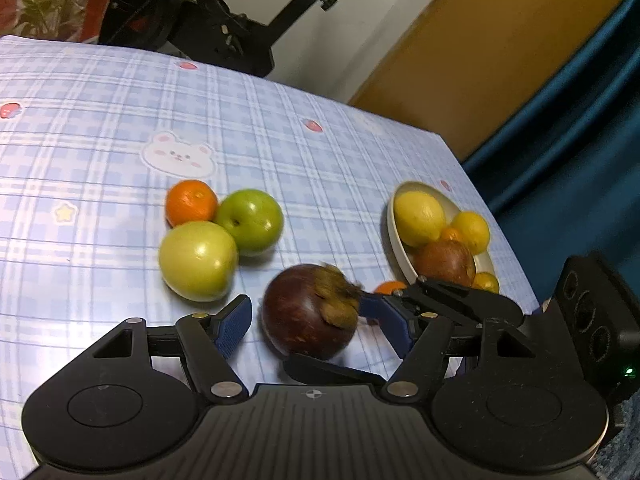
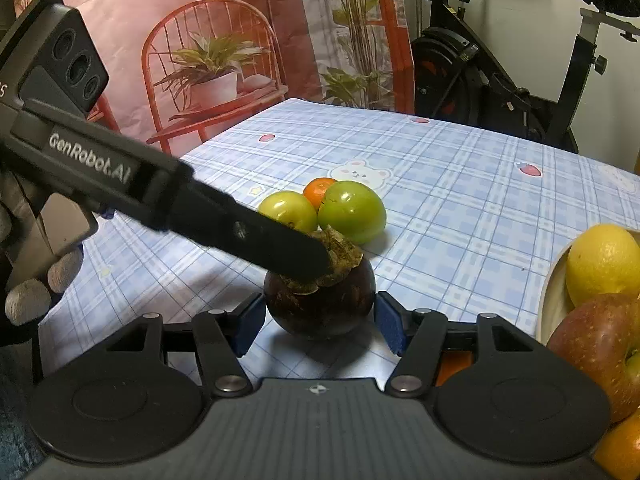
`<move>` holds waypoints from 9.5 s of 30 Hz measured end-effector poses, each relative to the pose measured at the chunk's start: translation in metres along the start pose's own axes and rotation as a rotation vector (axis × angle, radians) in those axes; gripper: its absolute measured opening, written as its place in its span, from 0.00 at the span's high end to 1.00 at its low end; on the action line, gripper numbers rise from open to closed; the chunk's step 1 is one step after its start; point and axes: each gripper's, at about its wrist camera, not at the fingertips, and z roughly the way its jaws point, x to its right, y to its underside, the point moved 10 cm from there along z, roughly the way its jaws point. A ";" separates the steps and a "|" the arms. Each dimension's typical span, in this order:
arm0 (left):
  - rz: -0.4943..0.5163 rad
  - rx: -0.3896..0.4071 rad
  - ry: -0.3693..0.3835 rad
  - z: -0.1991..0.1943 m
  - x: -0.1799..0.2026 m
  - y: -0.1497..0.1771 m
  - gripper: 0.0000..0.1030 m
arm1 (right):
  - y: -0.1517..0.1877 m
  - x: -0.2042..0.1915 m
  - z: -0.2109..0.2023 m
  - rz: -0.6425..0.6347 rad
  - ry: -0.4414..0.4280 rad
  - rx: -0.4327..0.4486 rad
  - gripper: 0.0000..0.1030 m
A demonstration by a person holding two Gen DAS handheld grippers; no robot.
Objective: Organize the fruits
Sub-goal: 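Lift the mangosteen and carry it over the beige plate, then lower the mangosteen onto the plate and open both tools, then move both tools to a small orange on the table and close on it, then lift the small orange between both tools' fingers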
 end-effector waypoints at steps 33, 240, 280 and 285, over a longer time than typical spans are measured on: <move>0.125 -0.043 -0.071 0.019 0.046 0.004 0.39 | 0.005 0.008 -0.036 0.028 0.010 0.045 0.38; 0.033 0.207 -0.285 -0.025 -0.028 -0.045 0.63 | 0.025 0.027 -0.032 0.040 0.060 0.091 0.62; -0.018 0.206 -0.269 -0.025 -0.024 -0.034 0.63 | 0.025 0.029 -0.035 0.037 0.058 0.089 0.62; 0.005 0.224 -0.263 -0.036 -0.010 -0.038 0.63 | 0.025 0.028 -0.037 0.020 0.064 0.091 0.62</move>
